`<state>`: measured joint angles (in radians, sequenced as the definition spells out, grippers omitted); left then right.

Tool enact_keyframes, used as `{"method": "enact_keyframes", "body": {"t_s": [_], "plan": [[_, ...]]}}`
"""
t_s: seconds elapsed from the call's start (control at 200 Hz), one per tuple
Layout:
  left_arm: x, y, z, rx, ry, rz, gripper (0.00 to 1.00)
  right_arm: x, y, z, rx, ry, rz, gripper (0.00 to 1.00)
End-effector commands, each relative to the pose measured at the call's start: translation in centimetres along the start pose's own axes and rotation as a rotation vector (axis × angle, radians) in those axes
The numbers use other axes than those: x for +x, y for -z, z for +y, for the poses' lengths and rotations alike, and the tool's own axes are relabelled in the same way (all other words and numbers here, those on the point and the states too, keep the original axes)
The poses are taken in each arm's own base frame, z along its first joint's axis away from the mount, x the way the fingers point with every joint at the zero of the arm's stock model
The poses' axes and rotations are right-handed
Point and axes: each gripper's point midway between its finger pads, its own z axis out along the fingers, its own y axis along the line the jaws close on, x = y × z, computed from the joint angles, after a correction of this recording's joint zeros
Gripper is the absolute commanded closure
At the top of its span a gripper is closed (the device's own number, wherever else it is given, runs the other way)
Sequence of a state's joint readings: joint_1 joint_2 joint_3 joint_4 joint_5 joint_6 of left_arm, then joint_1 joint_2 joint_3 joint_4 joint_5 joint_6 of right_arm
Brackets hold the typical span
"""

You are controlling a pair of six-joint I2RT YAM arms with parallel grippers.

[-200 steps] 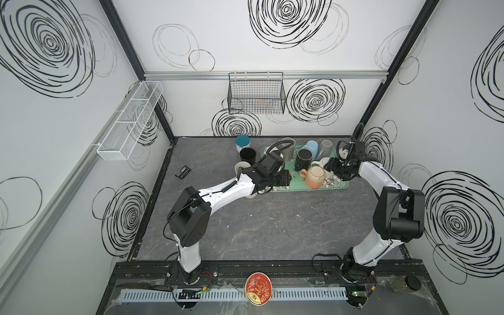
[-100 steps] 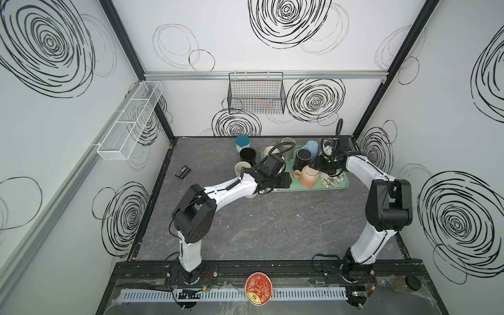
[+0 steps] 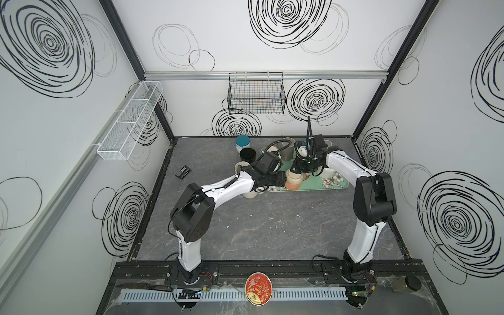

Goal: Turn the mug right side up

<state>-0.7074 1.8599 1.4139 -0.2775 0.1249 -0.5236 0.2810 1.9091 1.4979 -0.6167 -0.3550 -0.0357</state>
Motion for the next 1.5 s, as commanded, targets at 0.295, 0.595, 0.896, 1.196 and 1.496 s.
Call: {"method": "enact_keyframes", "body": {"t_s": [0.295, 0.595, 0.896, 1.196, 1.496], "plan": [[-4.3, 3.1, 0.7, -0.132, -0.490, -0.047, 0.43, -5.0, 9.1, -0.7, -0.028, -0.204, -0.285, 0.36], [-2.8, 0.3, -0.8, -0.033, -0.861, 0.058, 0.31, 0.6, 10.6, -5.5, -0.017, -0.468, -0.325, 0.37], [-0.4, -2.3, 1.2, -0.038, -0.969, 0.200, 0.30, 4.4, 9.1, -4.2, -0.067, -0.529, -0.267, 0.37], [-0.5, -6.1, 3.0, -0.071, -0.970, 0.249, 0.36, 5.5, 8.3, -3.1, -0.097, -0.533, -0.208, 0.37], [-0.6, -8.6, 3.2, -0.060, -0.957, 0.243, 0.48, 6.0, 7.7, -2.0, -0.108, -0.537, -0.183, 0.37]]}}
